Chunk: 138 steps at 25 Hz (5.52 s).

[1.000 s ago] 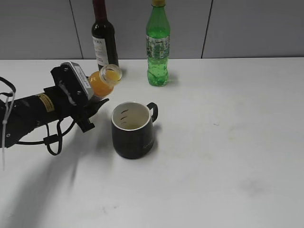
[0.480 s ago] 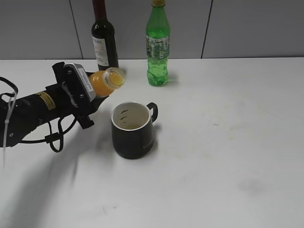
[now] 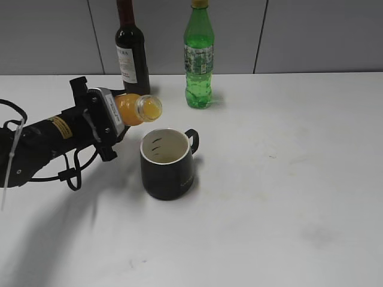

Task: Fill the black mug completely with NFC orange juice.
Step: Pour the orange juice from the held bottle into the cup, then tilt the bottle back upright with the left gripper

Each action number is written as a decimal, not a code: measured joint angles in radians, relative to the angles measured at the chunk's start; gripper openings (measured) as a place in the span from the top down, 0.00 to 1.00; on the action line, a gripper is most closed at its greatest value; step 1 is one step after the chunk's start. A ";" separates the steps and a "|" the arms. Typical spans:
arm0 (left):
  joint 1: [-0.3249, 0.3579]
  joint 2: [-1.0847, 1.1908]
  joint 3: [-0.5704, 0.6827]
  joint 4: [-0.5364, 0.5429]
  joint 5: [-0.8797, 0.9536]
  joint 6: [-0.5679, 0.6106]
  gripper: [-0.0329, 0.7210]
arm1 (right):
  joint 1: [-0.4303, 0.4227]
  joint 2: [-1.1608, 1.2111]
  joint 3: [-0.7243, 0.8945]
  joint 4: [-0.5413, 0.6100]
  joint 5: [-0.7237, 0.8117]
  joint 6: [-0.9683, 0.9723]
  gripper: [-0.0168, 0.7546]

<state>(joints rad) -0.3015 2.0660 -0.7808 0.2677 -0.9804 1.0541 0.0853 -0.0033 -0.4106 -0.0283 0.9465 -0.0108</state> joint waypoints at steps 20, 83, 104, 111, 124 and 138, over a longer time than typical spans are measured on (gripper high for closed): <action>0.000 0.027 0.000 -0.004 -0.111 0.253 0.34 | 0.000 0.000 0.000 0.000 0.000 0.000 0.21; 0.000 0.029 -0.020 -0.087 -0.198 0.614 0.34 | 0.000 0.000 0.000 0.000 0.000 0.000 0.21; 0.000 0.015 -0.029 -0.100 -0.213 0.703 0.34 | 0.000 0.000 0.000 0.000 0.000 0.000 0.21; 0.000 -0.001 -0.029 -0.109 -0.217 0.709 0.34 | 0.000 0.000 0.000 0.000 0.000 0.000 0.21; 0.000 -0.002 -0.029 -0.110 -0.220 0.781 0.34 | 0.000 0.000 0.000 0.000 0.000 0.000 0.21; 0.000 -0.014 -0.029 -0.111 -0.224 0.819 0.34 | 0.000 0.000 0.000 0.000 0.000 0.000 0.21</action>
<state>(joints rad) -0.3015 2.0516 -0.8095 0.1571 -1.2041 1.8726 0.0853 -0.0033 -0.4106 -0.0280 0.9465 -0.0108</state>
